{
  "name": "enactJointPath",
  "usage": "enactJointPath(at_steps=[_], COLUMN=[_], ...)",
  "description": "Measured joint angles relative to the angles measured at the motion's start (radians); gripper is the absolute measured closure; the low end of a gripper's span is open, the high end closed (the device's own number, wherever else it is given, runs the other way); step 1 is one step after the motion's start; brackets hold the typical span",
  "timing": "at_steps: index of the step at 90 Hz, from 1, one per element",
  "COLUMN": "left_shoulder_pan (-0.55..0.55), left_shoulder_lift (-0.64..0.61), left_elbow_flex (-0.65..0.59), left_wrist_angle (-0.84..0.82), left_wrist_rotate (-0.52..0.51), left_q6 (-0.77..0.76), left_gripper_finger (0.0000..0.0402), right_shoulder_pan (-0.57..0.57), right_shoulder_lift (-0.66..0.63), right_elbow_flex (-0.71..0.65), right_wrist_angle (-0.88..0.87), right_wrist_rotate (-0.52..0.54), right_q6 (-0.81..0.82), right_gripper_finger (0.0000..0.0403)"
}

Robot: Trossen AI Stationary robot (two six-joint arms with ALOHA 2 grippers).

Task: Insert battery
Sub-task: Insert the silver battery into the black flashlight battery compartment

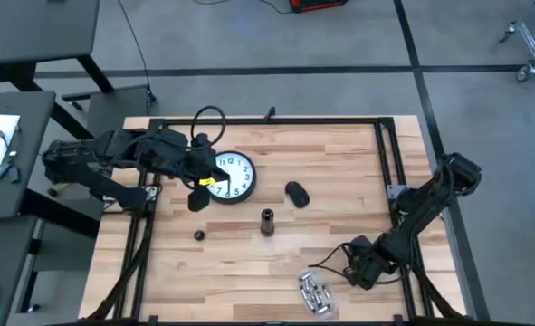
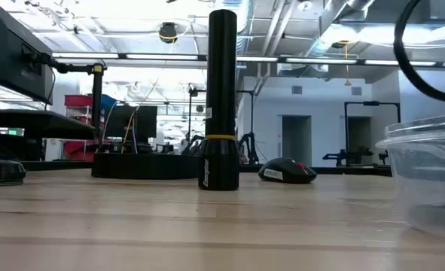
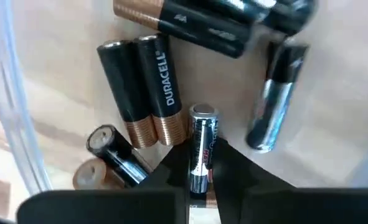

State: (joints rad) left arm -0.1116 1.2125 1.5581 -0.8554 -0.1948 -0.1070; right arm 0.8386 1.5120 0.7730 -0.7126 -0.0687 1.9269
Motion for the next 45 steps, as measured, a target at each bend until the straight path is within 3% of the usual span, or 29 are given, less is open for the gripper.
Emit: enactJointPath(at_steps=[14, 23, 34, 45], left_shoulder_pan=[0.0, 0.0, 0.0, 0.0], left_shoulder_lift=[0.0, 0.0, 0.0, -0.001], left_elbow_flex=[0.0, 0.0, 0.0, 0.0], left_wrist_angle=[0.001, 0.001, 0.007, 0.018], left_wrist_rotate=[0.0, 0.0, 0.0, 0.0], left_q6=[0.009, 0.009, 0.01, 0.008], left_gripper_finger=[0.0402, 0.0402, 0.0402, 0.0402], right_shoulder_pan=[0.016, 0.018, -0.013, -0.084], right_shoulder_lift=[-0.124, -0.186, -0.244, -0.266], right_elbow_flex=[0.085, 0.122, 0.156, 0.166], right_wrist_angle=[-0.124, -0.157, -0.12, 0.08], right_wrist_rotate=[0.076, 0.177, 0.407, 0.695], right_q6=[-0.032, -0.104, -0.26, -0.541], right_gripper_finger=[0.0378, 0.0378, 0.0378, 0.0378])
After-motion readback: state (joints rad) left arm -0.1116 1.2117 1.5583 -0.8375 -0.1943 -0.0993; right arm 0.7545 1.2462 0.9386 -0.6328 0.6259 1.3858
